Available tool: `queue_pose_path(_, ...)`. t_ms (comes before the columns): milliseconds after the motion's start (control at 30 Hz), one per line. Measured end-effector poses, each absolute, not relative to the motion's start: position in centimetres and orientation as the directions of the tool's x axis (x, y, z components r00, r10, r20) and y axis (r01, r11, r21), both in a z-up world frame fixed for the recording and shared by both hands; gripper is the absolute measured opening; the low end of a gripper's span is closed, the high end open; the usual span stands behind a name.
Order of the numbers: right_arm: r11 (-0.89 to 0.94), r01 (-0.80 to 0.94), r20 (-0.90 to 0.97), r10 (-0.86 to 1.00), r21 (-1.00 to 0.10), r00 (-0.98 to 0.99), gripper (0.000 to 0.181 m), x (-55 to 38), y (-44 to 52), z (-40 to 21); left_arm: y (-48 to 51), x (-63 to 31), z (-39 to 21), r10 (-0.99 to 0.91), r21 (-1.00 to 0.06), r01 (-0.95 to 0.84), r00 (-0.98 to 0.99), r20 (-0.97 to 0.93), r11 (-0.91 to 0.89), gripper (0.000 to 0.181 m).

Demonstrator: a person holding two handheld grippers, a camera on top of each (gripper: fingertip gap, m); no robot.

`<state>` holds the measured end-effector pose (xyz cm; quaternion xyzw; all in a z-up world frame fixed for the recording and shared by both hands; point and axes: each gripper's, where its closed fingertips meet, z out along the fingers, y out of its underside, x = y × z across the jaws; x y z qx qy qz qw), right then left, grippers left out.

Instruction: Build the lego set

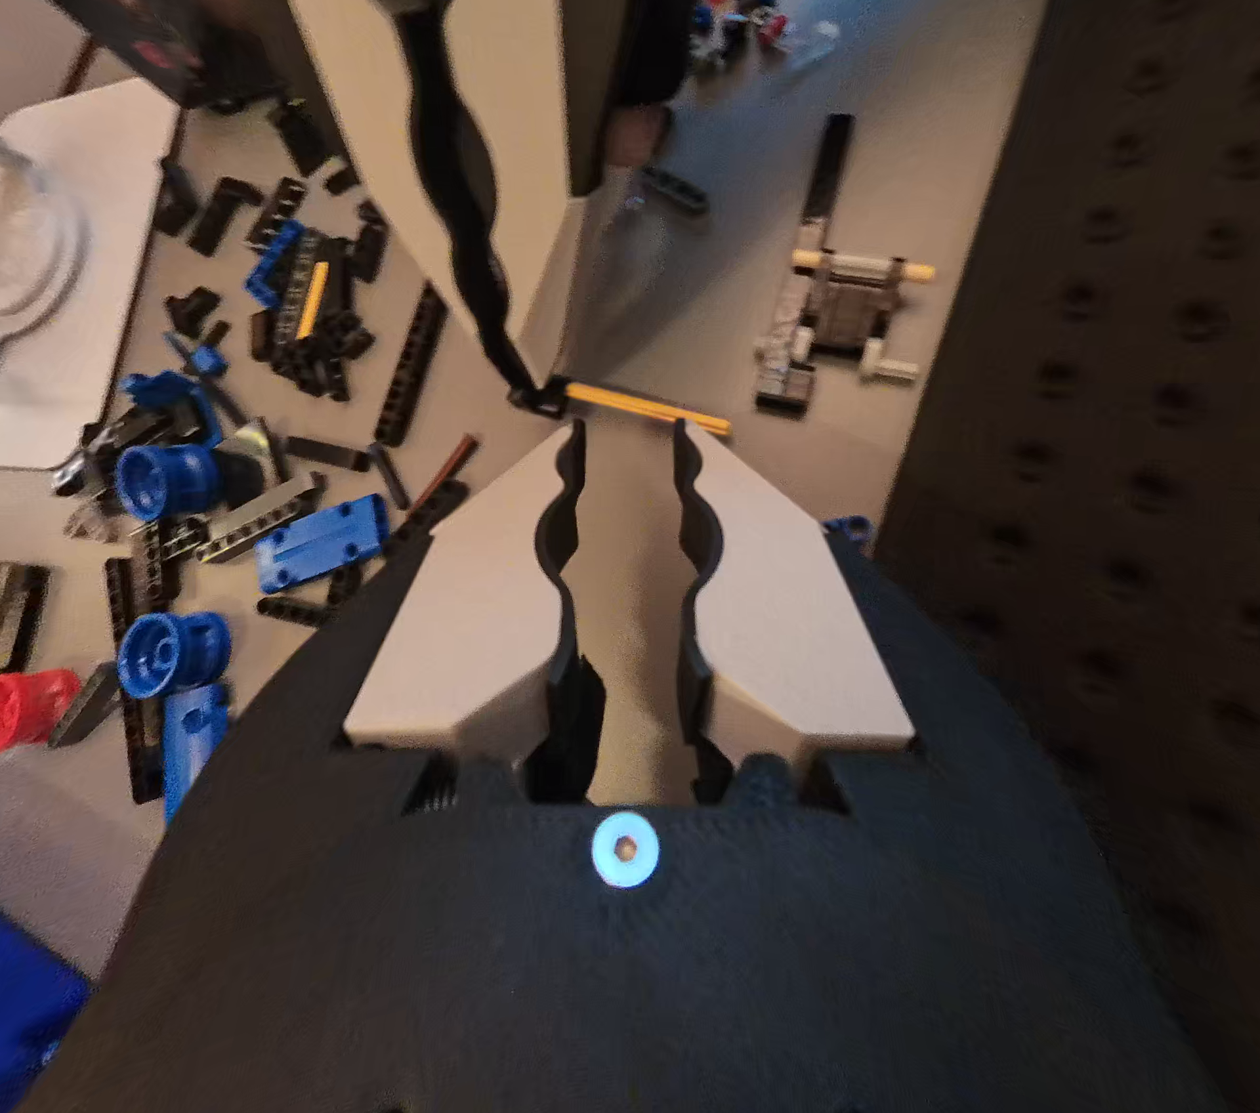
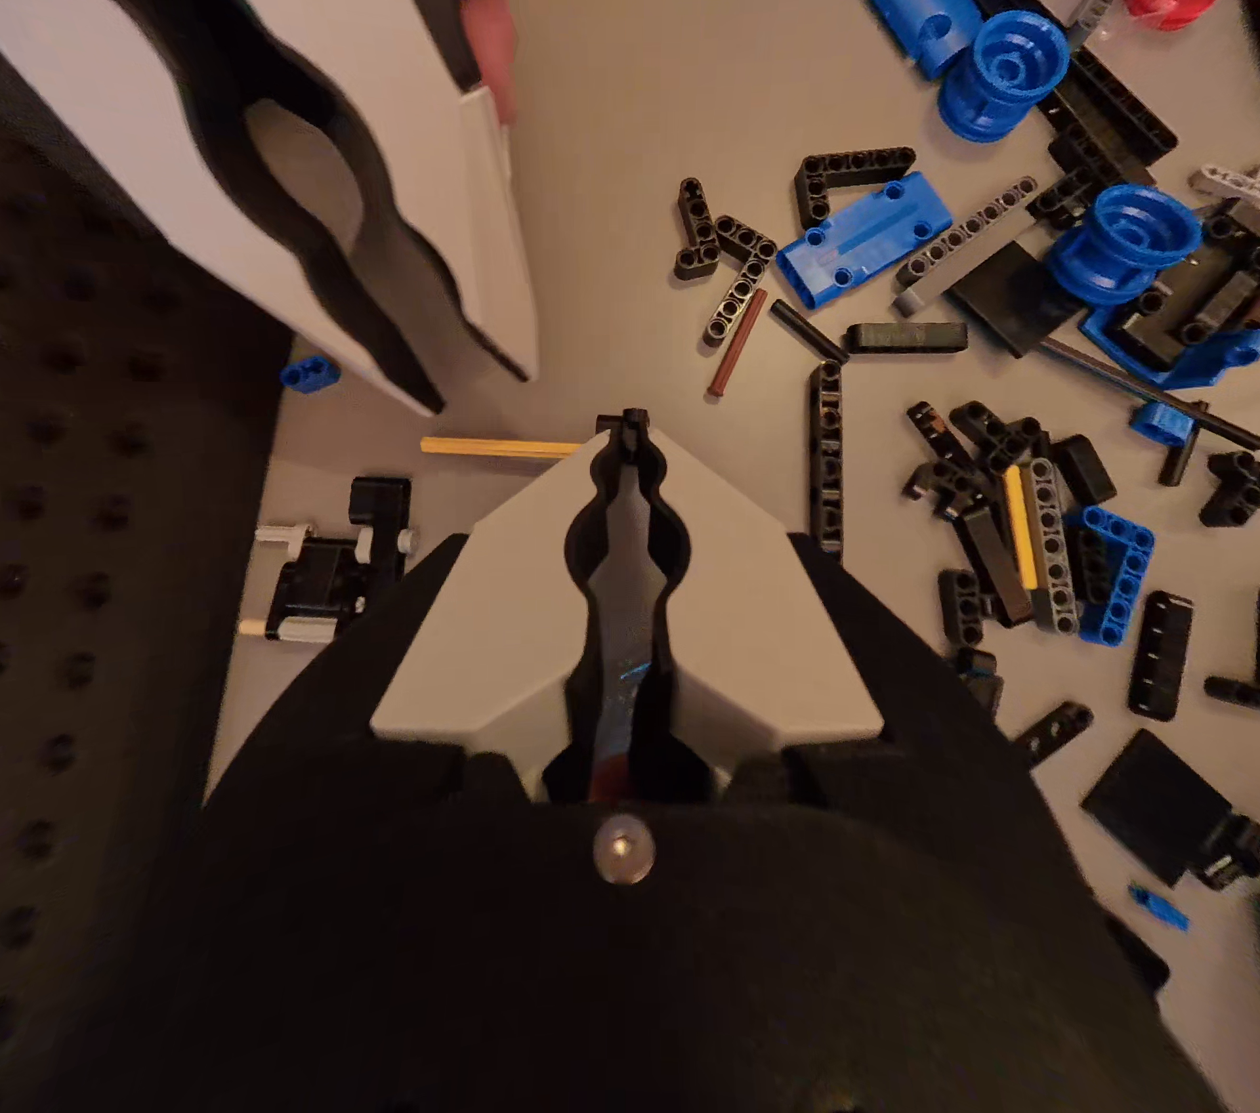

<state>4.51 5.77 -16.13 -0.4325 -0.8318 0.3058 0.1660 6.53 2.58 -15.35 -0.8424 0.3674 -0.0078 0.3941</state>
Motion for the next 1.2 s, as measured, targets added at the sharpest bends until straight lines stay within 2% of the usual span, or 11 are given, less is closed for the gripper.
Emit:
queue_pose_path(100, 0.388, 0.628, 0.016, 0.858, -0.674, -0.513, 0.002, 4.3, 6.3, -14.6, 3.5, 6.8, -14.5, -0.583, -0.745, -0.479, 0.798, -0.151, -0.464, 0.025)
queue_pose_path(200, 0.393, 0.602, 0.11, 0.886, -0.695, -0.451, 0.0, 3.9, 7.0, -12.7, 4.4, 6.5, -14.2, -0.521, -0.785, -0.363, 0.851, -0.061, -0.502, 0.031)
queue_pose_path(300, 0.412, 0.577, 0.17, 0.889, -0.705, -0.426, 0.0, 3.7, 6.7, -11.3, 5.0, 6.0, -14.2, -0.467, -0.804, -0.276, 0.884, 0.002, -0.526, 0.017)
queue_pose_path(400, 0.46, 0.575, 0.245, 0.877, -0.676, -0.414, 0.0, 3.8, 7.2, -11.2, 5.2, 5.0, -14.8, -0.444, -0.78, -0.309, 0.895, -0.045, -0.544, 0.014)
queue_pose_path(500, 0.438, 0.603, 0.195, 0.884, -0.667, -0.425, 0.005, 4.9, 8.1, -11.5, 5.0, 4.2, -14.5, -0.445, -0.774, -0.335, 0.892, -0.077, -0.537, 0.015)
queue_pose_path(667, 0.549, 0.632, 0.22, 0.822, -0.547, -0.525, 0.023, 6.4, 9.4, -14.8, 5.4, 4.9, -15.0, -0.502, -0.744, -0.403, 0.858, -0.105, -0.533, 0.026)
queue_pose_path(733, 0.569, 0.667, 0.238, 0.817, -0.482, -0.525, 0.024, 6.8, 10.5, -15.8, 6.3, 5.3, -15.5, -0.513, -0.734, -0.429, 0.849, -0.129, -0.527, 0.032)
queue_pose_path(800, 0.535, 0.657, 0.214, 0.835, -0.532, -0.507, 0.018, 6.4, 10.4, -15.2, 7.3, 5.7, -16.4, -0.526, -0.707, -0.466, 0.836, -0.155, -0.532, 0.039)
queue_pose_path(900, 0.51, 0.637, 0.206, 0.846, -0.578, -0.491, 0.015, 6.2, 10.2, -14.6, 8.4, 6.5, -17.2, -0.553, -0.673, -0.508, 0.815, -0.174, -0.538, 0.034)
queue_pose_path(967, 0.509, 0.638, 0.228, 0.851, -0.578, -0.473, 0.014, 6.3, 10.7, -14.5, 8.8, 6.7, -17.9, -0.564, -0.653, -0.528, 0.805, -0.183, -0.542, 0.017)
queue_pose_path(1200, 0.487, 0.597, 0.232, 0.86, -0.638, -0.454, 0.015, 6.8, 11.5, -12.7, 8.3, 6.7, -16.5, -0.619, -0.631, -0.668, 0.701, -0.355, -0.395, 0.015)
